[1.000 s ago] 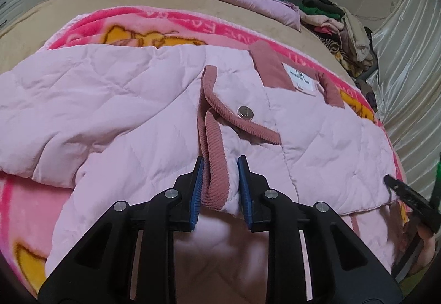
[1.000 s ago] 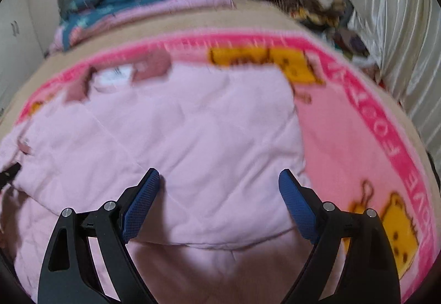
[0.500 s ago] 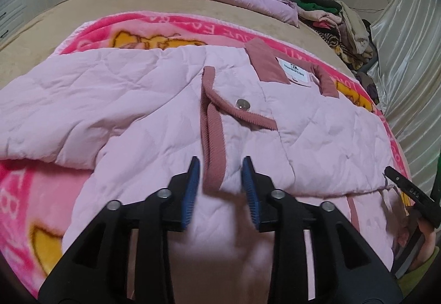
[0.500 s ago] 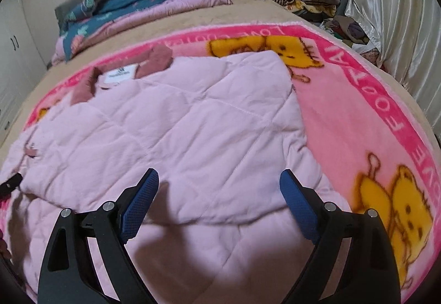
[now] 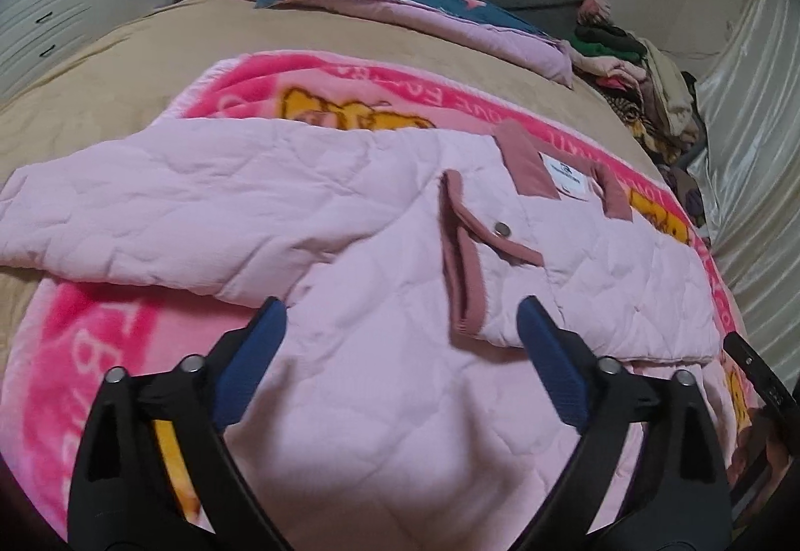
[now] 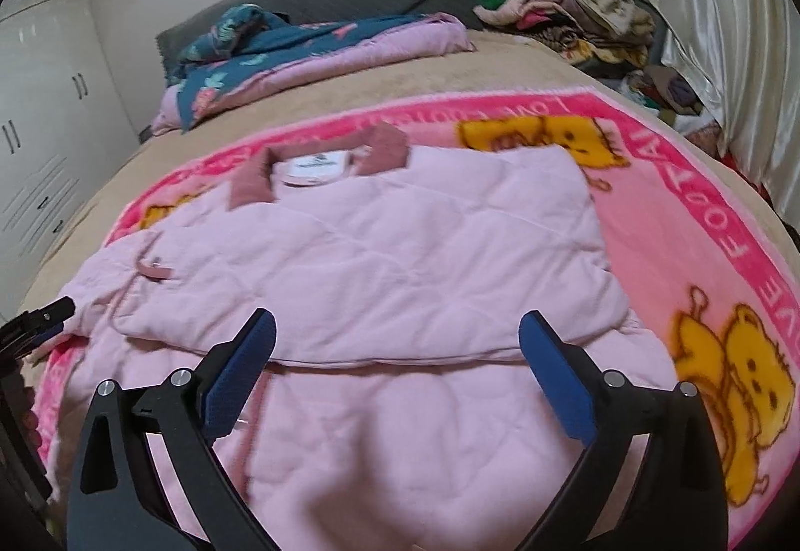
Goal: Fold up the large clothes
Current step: 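Move the left tool to the other sleeve and grasp its cuff, then lift the sleeve with the left tool and fold it across the jacket front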
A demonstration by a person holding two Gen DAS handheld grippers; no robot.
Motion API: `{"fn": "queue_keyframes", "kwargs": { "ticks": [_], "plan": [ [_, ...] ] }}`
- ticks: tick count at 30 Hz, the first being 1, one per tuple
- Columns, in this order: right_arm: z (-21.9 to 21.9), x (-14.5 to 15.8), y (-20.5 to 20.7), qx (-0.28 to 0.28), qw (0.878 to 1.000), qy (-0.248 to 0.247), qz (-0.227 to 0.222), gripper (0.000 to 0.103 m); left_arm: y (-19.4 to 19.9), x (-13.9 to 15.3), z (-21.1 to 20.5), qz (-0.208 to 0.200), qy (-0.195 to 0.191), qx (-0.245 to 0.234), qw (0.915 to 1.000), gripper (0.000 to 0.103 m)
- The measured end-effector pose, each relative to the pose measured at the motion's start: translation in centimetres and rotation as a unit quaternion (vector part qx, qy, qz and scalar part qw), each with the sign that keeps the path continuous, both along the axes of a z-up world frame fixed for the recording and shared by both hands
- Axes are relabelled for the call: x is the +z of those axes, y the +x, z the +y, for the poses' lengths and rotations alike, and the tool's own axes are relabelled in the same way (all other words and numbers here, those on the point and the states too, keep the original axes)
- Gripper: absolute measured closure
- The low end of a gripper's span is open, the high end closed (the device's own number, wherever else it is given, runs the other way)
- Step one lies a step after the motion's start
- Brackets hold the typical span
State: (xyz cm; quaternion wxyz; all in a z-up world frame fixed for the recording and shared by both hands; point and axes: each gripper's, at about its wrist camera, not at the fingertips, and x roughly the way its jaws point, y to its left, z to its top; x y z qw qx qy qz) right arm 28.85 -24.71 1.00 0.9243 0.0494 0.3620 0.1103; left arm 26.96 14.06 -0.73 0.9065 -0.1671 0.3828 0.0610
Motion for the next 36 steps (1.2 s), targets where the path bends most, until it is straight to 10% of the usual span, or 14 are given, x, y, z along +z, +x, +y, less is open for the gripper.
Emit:
{"fn": "queue_keyframes", "kwargs": {
  "ticks": [19,36],
  "plan": [
    [14.8,2.9,0.3,0.125,0.992,-0.018,-0.026,0.004,-2.0,-0.1,9.5,-0.011,-0.042,0.113,0.9927,0.009],
    [27.2,0.6,1.7,0.2,0.979,-0.033,0.001,0.004,-3.8,-3.8,18.7,0.002,-0.112,0.219,0.9694,0.009]
  ]
}}
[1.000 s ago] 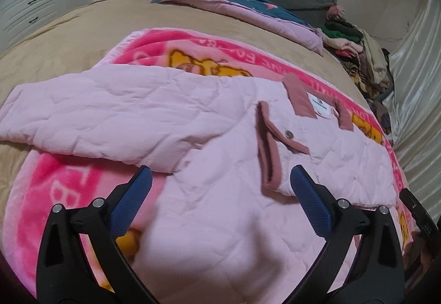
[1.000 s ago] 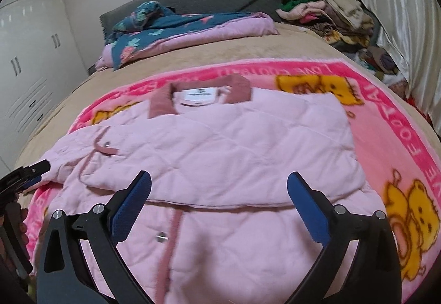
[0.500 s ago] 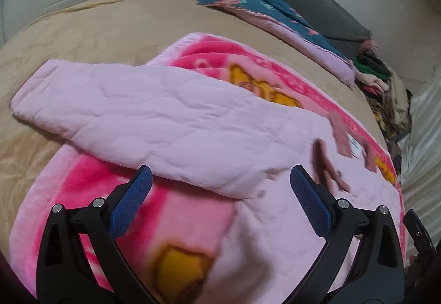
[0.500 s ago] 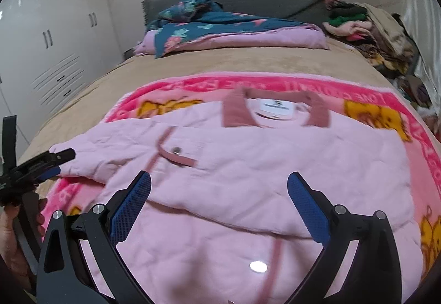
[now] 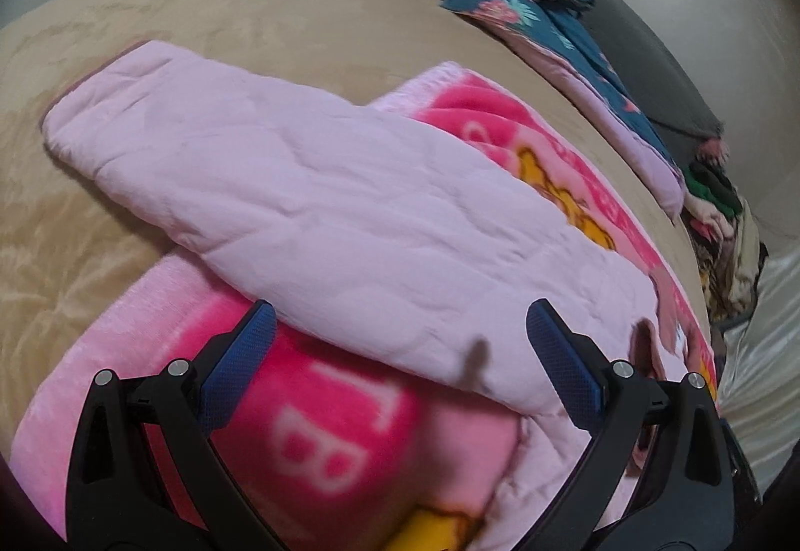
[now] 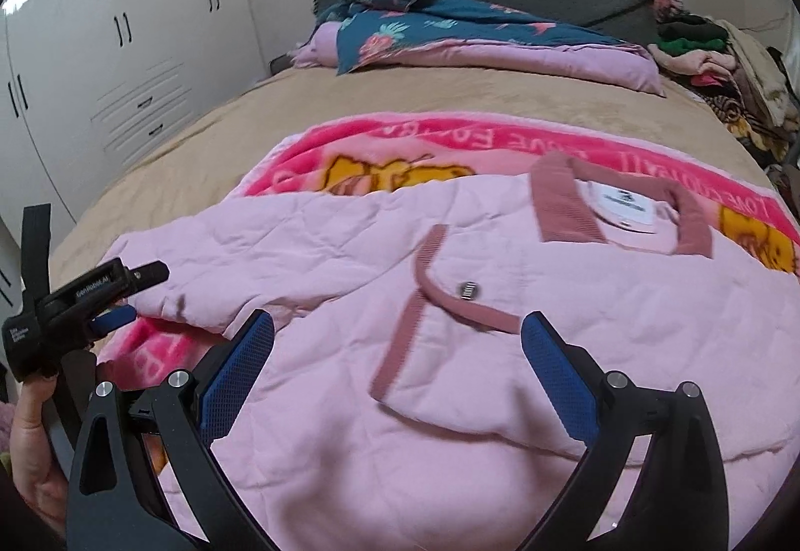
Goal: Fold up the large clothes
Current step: 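Lift the sleeve with the left tool and fold it across the jacket front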
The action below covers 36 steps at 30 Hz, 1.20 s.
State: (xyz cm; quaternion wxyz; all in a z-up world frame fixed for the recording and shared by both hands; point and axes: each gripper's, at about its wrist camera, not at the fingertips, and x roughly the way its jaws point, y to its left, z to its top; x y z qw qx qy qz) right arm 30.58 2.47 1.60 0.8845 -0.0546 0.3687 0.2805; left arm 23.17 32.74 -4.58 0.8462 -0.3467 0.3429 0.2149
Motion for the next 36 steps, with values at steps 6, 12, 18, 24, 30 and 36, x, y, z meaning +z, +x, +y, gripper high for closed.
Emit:
{"fn": "queue_keyframes", "kwargs": {
  "ticks": [6,12,18,24,30,36],
  "plan": [
    [3.2,-1.0,0.3,0.022,1.0,-0.017,-0.001,0.004,-0.7,-2.0,3.0,0.007,-0.017,0.044,0.9989,0.009],
    [5.2,-1.6,1.1,0.029,0.999,-0.034,-0.003,0.004,-1.0,-3.1,4.5,-0.006,-0.031,0.06,0.9977,0.009],
    [6.1,-2.7,2.4,0.021,0.999,-0.048,-0.002,0.004,-1.0,-3.6,7.0,-0.02,-0.046,0.076,0.9958,0.009],
    [5.4,-3.0,3.4,0.006,0.998,-0.057,-0.009,0.004,-2.3,-5.3,10.9,-0.047,-0.075,0.104,0.9906,0.009],
    [3.2,-3.0,3.6,-0.007,0.999,-0.053,0.001,0.004,-2.7,-5.0,12.8,-0.056,-0.077,0.137,0.986,0.009],
    [-0.3,-1.7,2.9,-0.018,0.998,-0.053,-0.011,0.004,-2.4,-4.4,13.5,-0.037,-0.06,0.164,0.984,0.032]
  ]
}}
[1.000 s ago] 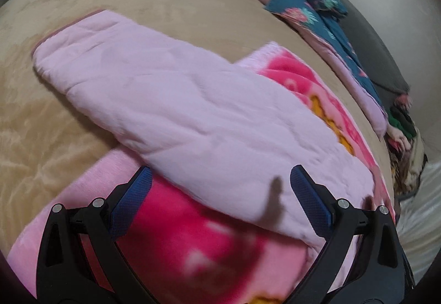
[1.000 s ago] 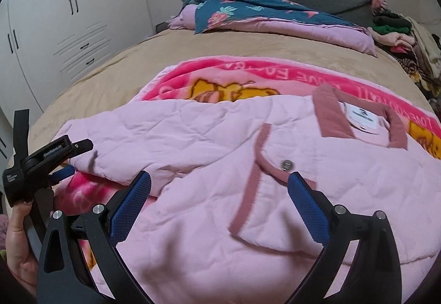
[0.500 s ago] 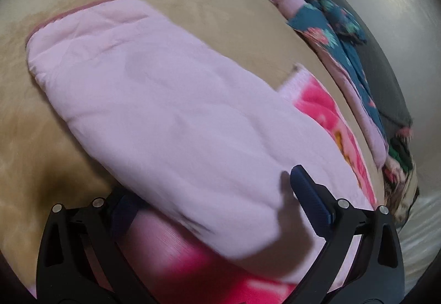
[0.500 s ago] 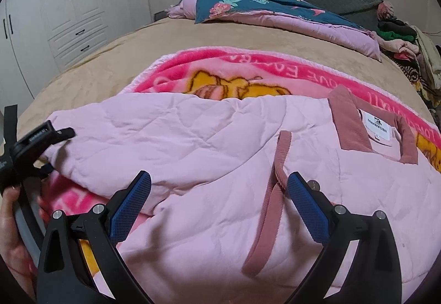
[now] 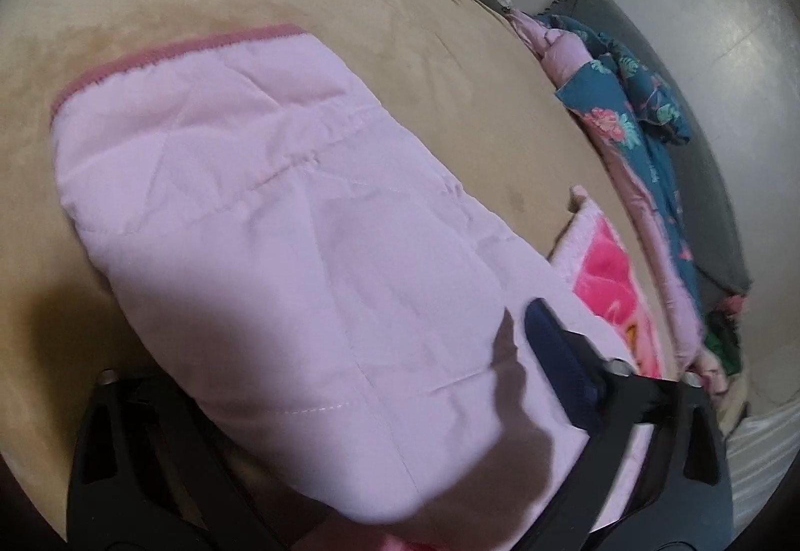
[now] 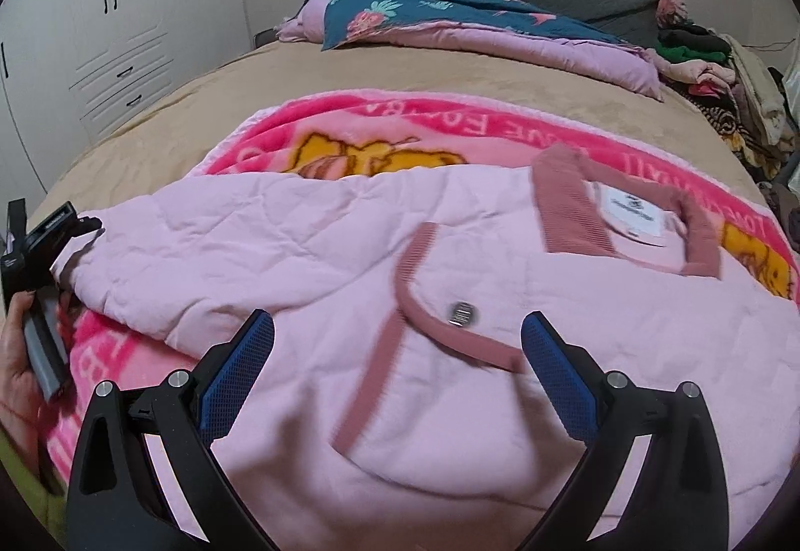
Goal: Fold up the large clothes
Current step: 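Lift the sleeve with the left tool and fold it across the jacket front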
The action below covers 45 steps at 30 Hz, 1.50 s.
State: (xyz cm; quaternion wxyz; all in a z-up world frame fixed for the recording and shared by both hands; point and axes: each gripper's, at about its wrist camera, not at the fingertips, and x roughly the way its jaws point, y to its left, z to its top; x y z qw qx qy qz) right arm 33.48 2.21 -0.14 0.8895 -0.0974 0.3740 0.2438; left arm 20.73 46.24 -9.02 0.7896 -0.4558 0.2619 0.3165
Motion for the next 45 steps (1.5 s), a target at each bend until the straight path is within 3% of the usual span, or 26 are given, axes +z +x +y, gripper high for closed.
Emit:
{"fn": "queue_keyframes", "kwargs": {
  "ticks": [1,3,5,13,16,23,34,45],
  "plan": [
    [-0.7,0.2,-0.1,-0.003,1.0,-0.002,-0.002,0.004,-0.1,0.3,-0.2,-0.002,0.006,-0.002,1.0,0.055],
    [-2.5,0.5,-0.2,-0.013,1.0,-0.007,-0.006,0.005,-0.4,1.2,-0.4,-0.026,0.003,-0.011,0.9996,0.076],
    [-4.6,1.0,-0.3,-0.027,1.0,-0.01,-0.01,0.005,-0.2,2.7,-1.0,-0.024,0.024,-0.019,0.9992,0.084],
    [-12.4,3.0,-0.5,-0.084,0.996,0.016,-0.012,0.005,1.1,11.9,-7.4,-0.063,0.111,-0.093,0.9875,0.086],
    [-14.7,3.8,-1.1,-0.098,0.995,0.025,-0.018,0.005,1.9,15.0,-11.3,-0.07,0.149,-0.127,0.9782,0.086],
    [-20.3,5.2,-2.8,-0.126,0.991,0.05,-0.023,0.005,4.0,20.2,-20.2,-0.097,0.193,-0.201,0.9554,0.086],
    [-28.5,6.3,-4.6,-0.182,0.98,0.07,-0.041,0.005,7.3,21.2,-30.7,-0.091,0.227,-0.288,0.9261,0.087],
    [-34.3,5.4,-5.6,-0.22,0.971,0.088,-0.034,0.005,8.8,21.1,-36.9,-0.083,0.252,-0.333,0.9048,0.087]
  ]
}}
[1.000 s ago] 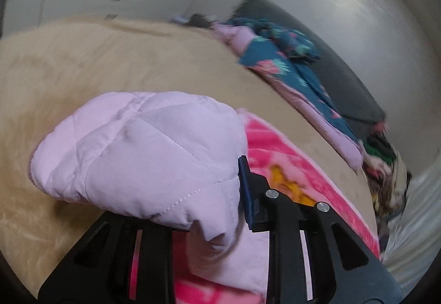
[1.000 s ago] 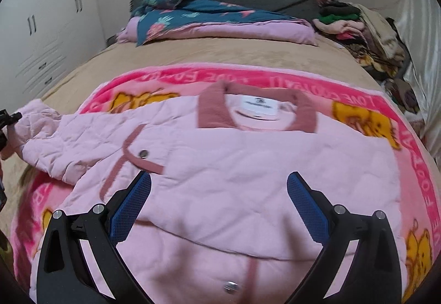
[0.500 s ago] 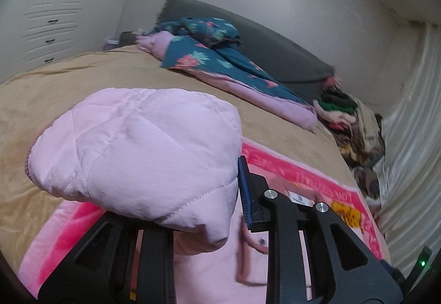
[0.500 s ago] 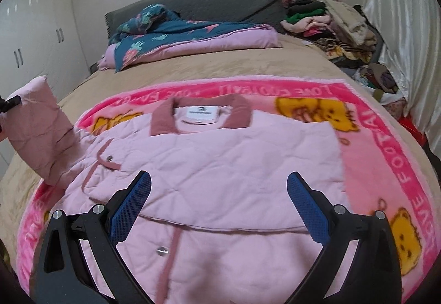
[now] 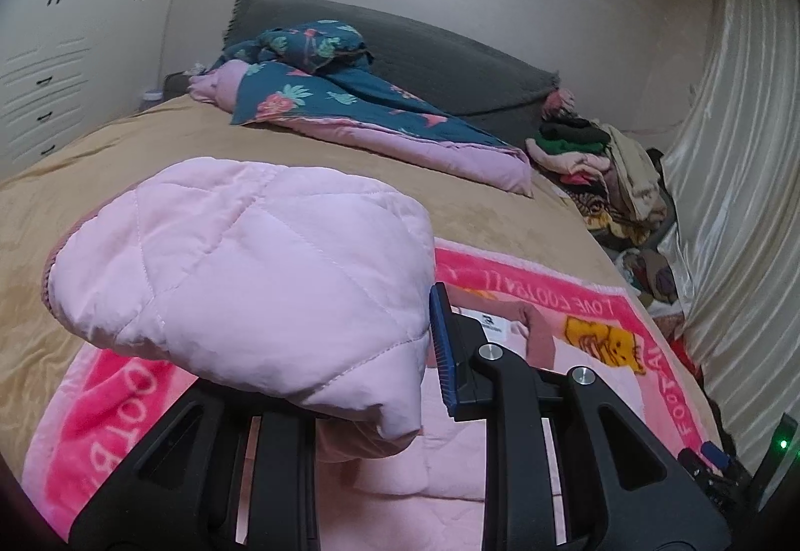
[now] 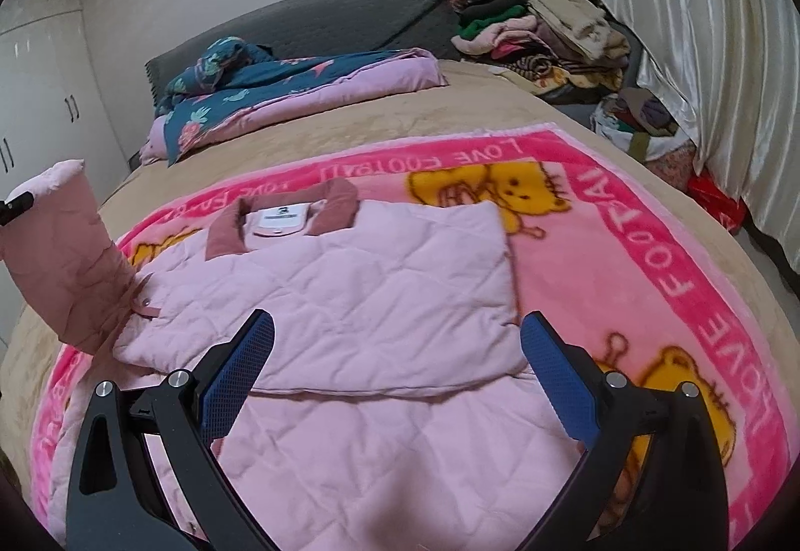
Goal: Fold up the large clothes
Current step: 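Lift the sleeve with the left tool and fold it across the jacket front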
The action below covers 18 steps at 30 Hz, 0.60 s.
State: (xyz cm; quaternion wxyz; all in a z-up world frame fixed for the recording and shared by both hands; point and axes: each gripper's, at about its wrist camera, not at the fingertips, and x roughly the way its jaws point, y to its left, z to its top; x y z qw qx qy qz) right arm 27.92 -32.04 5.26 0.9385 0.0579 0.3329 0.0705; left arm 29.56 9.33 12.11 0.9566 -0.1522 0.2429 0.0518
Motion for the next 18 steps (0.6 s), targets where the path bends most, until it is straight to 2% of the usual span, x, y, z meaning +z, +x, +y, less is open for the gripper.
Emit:
{"fn": "queue_keyframes", "kwargs": {
  "ticks": [5,10,18],
  "plan": [
    [-1.8,0.1,-0.4,-0.011,1.0,0.011,-0.004,0.005,0.6,-0.1,-2.9,0.004,0.019,-0.022,0.9996,0.087],
    [-3.3,-0.3,-0.8,-0.018,1.0,0.02,-0.002,0.005,1.4,-0.7,-6.6,0.011,0.06,-0.058,0.9964,0.087],
    [-5.8,-1.5,-1.6,-0.042,0.998,0.035,0.008,0.005,2.4,-4.4,-13.1,0.042,0.122,-0.139,0.9819,0.087]
  ]
}}
